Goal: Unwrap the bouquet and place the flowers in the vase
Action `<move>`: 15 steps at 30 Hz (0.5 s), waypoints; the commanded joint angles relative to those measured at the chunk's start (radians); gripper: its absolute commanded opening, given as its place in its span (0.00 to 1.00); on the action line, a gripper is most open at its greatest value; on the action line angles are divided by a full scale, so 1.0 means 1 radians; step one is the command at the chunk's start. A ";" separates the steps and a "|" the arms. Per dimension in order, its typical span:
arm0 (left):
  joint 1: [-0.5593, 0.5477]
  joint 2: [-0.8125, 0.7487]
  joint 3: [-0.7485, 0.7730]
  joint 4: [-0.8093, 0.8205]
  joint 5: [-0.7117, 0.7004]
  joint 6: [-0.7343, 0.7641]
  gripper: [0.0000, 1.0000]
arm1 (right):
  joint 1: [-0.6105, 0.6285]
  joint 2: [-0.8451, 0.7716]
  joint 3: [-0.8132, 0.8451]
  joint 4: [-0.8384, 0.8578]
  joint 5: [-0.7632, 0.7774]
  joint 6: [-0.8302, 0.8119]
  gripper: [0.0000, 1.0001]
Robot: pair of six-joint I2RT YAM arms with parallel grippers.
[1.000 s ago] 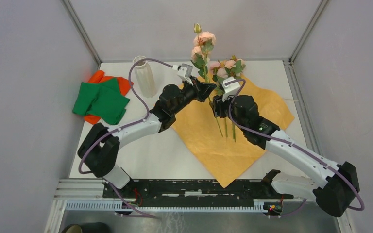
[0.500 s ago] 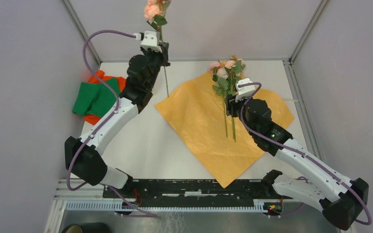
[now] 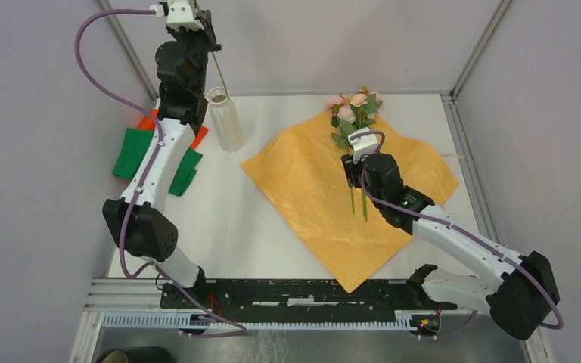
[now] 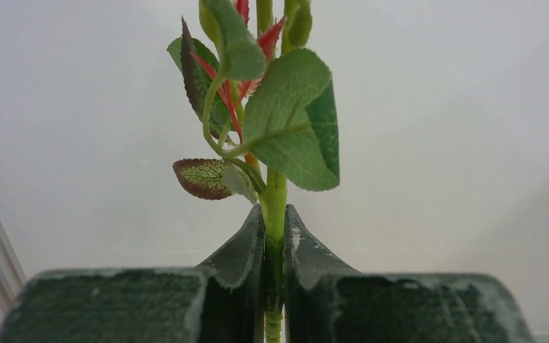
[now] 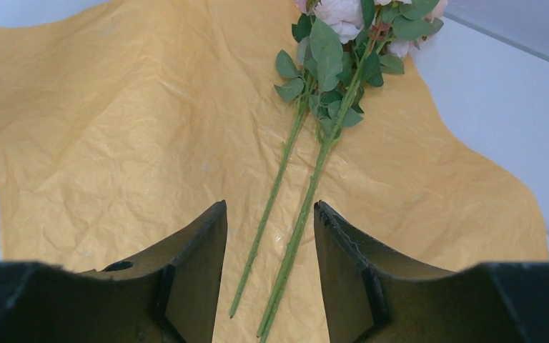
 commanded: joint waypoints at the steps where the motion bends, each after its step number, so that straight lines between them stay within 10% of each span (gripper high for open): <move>1: 0.026 0.030 0.102 0.009 0.028 -0.013 0.02 | -0.009 0.035 -0.011 0.084 -0.020 0.000 0.54; 15: 0.121 0.104 0.131 -0.010 0.060 -0.037 0.02 | -0.019 0.039 -0.034 0.098 -0.046 0.005 0.54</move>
